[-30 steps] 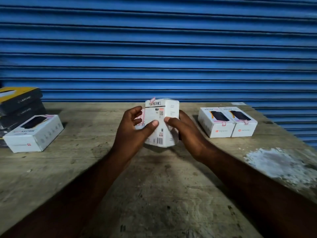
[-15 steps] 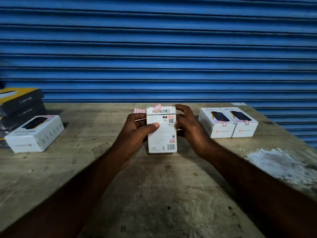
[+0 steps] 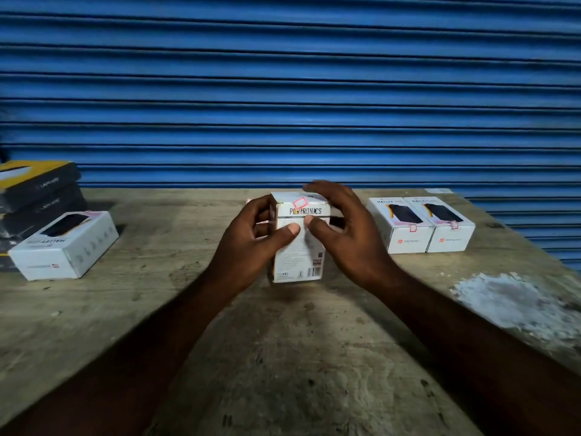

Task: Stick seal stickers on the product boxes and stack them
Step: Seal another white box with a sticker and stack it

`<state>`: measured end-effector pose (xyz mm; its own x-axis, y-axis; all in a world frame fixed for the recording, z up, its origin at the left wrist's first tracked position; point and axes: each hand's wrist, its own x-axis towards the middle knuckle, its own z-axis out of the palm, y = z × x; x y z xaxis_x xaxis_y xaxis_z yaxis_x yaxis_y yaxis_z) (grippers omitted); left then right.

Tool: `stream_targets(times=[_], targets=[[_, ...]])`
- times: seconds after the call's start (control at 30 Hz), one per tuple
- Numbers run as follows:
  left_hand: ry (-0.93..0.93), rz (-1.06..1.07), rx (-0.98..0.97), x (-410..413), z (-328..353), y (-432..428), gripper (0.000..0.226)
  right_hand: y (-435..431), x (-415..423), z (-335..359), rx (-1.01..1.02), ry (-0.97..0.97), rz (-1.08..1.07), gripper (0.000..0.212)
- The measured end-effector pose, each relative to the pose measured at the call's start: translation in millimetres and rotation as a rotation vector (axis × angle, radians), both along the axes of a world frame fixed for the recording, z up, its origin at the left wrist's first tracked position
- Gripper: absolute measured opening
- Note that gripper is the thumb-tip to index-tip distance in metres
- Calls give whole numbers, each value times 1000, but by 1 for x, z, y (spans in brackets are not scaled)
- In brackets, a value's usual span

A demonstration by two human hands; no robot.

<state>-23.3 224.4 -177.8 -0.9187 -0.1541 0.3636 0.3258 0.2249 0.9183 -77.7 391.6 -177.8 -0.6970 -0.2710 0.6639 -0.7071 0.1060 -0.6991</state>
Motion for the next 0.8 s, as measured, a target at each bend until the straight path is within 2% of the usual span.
stream_targets(times=[0.07, 0.13, 0.33, 0.47, 0.8], targets=[[21, 17, -29, 1, 1, 0, 68, 1, 2, 4, 23, 100, -31, 36], [47, 29, -49, 3, 2, 1, 73, 0, 2, 7, -11, 119, -12, 29], [43, 51, -61, 2, 1, 2, 71, -6, 4, 8, -137, 26, 64, 11], [30, 52, -71, 1, -1, 1, 76, -5, 3, 10, -224, -71, 107, 8], [54, 51, -51, -4, -2, -5, 74, -5, 5, 13, -278, -157, 175, 9]])
